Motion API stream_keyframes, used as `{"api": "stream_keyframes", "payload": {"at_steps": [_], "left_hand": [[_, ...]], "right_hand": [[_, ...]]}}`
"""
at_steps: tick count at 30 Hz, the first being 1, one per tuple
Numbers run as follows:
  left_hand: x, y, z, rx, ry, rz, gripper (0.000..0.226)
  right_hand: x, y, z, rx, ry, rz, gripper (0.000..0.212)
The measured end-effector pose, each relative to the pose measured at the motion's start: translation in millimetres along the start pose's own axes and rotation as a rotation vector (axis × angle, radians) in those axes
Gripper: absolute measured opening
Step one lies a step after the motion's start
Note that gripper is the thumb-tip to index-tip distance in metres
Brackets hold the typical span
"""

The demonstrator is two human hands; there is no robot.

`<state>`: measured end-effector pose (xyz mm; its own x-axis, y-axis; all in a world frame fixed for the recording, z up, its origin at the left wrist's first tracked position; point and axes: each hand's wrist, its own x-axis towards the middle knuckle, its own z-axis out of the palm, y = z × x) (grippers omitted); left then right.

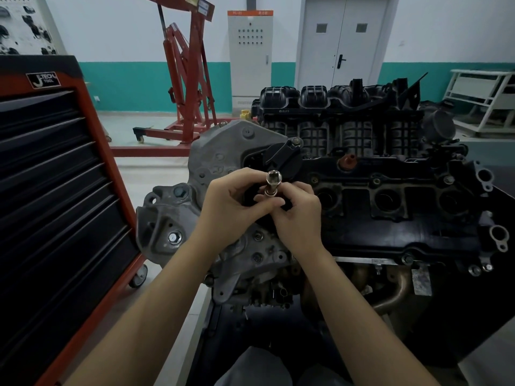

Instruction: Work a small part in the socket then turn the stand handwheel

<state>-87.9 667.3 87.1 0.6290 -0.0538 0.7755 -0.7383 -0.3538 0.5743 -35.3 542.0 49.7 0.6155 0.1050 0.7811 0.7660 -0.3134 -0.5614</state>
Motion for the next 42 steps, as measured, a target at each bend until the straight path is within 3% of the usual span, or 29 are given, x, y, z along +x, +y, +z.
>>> {"api": "stream_keyframes", "payload": {"at_steps": [4,8,14,19,26,32,42], "left_hand": [[-1.3,-0.9,1.0,-0.002,0.062,-0.024,0.024],[0.0,-1.2,-1.2,-0.079,-0.004,-0.054,0.029],[1.2,-1.3,0.5,0.007,0.019,-0.035,0.021],[0.3,-2.1,-0.7,-0.044,0.0,-0.06,0.022],[2.7,-0.7,0.2,0.019,0.002,-0.034,0.021],[1.8,-0.8,-1.3,-0.034,-0.016,-0.065,0.019],[2.2,-1.0,-1.1,-0.041,-0.005,-0.078,0.016]], "right_hand": [[1.9,-3.4,0.4,-0.011,0.038,-0.044,0.014],[1.5,-4.1,-0.3,-0.032,0.006,-0.077,0.022],[1.8,-2.6,0.3,-0.002,0.023,-0.01,0.008],[1.3,-5.4,0.1,-0.039,0.012,-0.083,0.017],[0.7,-0.2,0.6,-0.025,0.011,0.01,0.007],[1.6,-3.5,-0.2,-0.032,0.003,-0.084,0.018],[1.7,-4.4,-0.6,-0.003,0.021,-0.044,0.02]]}}
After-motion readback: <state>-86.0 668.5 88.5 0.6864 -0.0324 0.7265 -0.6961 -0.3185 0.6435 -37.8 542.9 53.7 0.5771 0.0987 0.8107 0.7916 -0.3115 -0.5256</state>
